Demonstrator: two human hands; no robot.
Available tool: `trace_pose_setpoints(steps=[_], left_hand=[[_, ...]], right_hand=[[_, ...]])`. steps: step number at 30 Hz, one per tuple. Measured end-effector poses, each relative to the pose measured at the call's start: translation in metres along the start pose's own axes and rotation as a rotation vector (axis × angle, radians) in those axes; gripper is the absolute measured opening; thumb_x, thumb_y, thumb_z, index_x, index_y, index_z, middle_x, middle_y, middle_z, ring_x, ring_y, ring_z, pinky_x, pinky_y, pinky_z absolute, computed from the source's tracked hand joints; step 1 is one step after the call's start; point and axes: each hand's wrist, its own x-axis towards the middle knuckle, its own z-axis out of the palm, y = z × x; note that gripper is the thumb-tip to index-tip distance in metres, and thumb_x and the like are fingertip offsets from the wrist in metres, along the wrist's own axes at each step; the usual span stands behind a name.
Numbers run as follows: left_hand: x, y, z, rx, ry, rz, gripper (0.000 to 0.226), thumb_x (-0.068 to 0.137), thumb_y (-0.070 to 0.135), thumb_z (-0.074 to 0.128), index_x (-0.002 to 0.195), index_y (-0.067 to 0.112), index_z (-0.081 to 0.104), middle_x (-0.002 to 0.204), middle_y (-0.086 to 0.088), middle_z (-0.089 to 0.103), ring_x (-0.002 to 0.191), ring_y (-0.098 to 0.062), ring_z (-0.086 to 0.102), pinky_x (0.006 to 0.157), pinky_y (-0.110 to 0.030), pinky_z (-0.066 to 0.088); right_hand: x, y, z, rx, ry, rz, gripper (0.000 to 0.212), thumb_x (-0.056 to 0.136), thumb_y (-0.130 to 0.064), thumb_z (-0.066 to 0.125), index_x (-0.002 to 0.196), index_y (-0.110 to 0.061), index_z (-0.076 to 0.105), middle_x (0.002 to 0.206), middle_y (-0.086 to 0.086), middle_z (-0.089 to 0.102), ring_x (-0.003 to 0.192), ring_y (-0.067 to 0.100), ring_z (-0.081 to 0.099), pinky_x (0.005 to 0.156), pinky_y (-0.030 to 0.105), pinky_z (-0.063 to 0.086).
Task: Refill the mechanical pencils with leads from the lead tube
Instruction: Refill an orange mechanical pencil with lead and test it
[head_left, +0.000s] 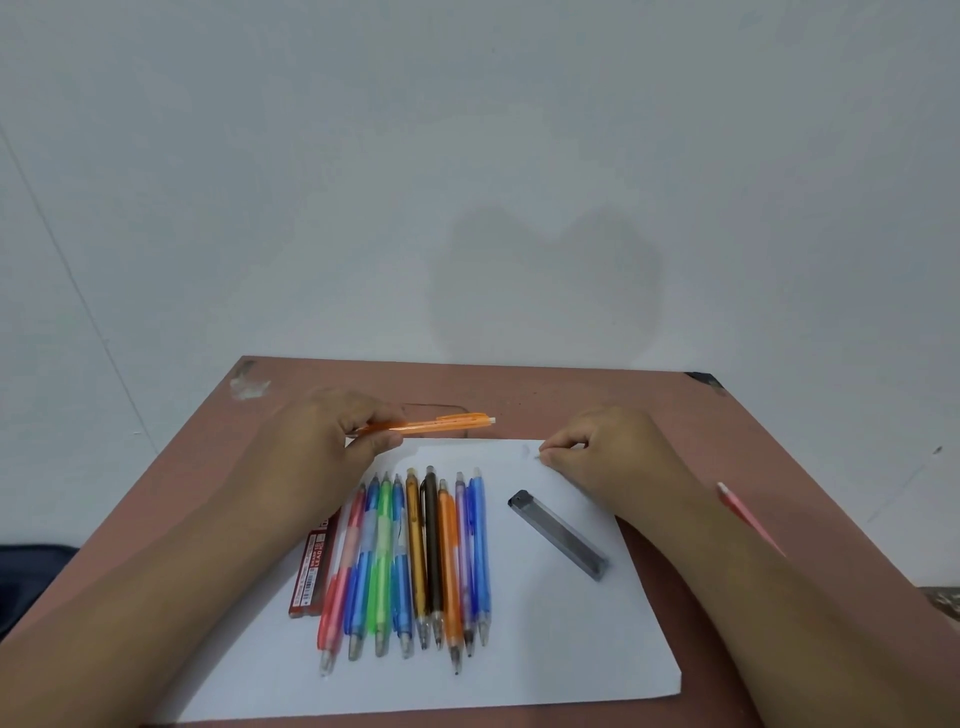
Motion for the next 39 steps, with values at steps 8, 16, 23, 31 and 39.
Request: trace_pose_setpoints(steps=[8,16,23,31,39], left_hand=[[0.004,-0.001,0.003,0.021,-0.010,-0.002,0.023,0.091,0.038,0.067,0.114,0.037,0.072,0.105,0.021,0.066,0.095,-0.001,0.058,0.081,-0.027,0.047],[0.004,0.004,0.005,0.000,-0.008,0.075,0.022,0.090,0.041,0.067,0.112,0.041,0.072,0.093,0.033,0.056,0.094,0.005,0.056,0.083,-0.027,0.049],[0.005,0.009,0.005,-0.018,-0.004,0.061,0.025,0.092,0.042,0.061,0.116,0.042,0.068,0.096,0.030,0.056,0.093,0.007,0.053,0.079,-0.022,0.044],[0.011,0.006,0.013,-0.044,-0.052,-0.020,0.020,0.096,0.034,0.060,0.110,0.043,0.070,0.094,0.027,0.062,0.088,0.003,0.061,0.072,-0.022,0.051],[0.005,0.001,0.011,-0.008,-0.109,-0.038,0.015,0.097,0.035,0.057,0.103,0.041,0.071,0.097,0.023,0.068,0.086,0.003,0.064,0.073,-0.027,0.058]], right_hand=[[-0.001,0.000,-0.003,0.014,0.025,-0.019,0.011,0.085,-0.027,0.077,0.095,-0.027,0.080,0.097,-0.014,0.067,0.081,-0.006,0.055,0.070,0.006,0.038],[-0.008,-0.020,0.007,0.141,0.165,-0.286,0.026,0.089,-0.032,0.074,0.116,-0.035,0.074,0.095,-0.027,0.066,0.098,-0.003,0.057,0.087,0.013,0.044],[-0.004,-0.021,0.011,0.200,0.265,-0.295,0.019,0.093,-0.020,0.070,0.108,-0.029,0.078,0.091,-0.024,0.068,0.094,0.006,0.059,0.090,0.036,0.052],[0.008,-0.007,0.012,0.224,0.257,-0.192,0.023,0.097,-0.015,0.064,0.115,-0.025,0.077,0.095,-0.018,0.068,0.092,0.003,0.062,0.081,0.017,0.044],[0.007,0.000,0.006,0.130,0.066,-0.006,0.020,0.097,-0.023,0.062,0.103,-0.034,0.078,0.084,-0.011,0.068,0.073,0.006,0.059,0.062,0.018,0.045]])
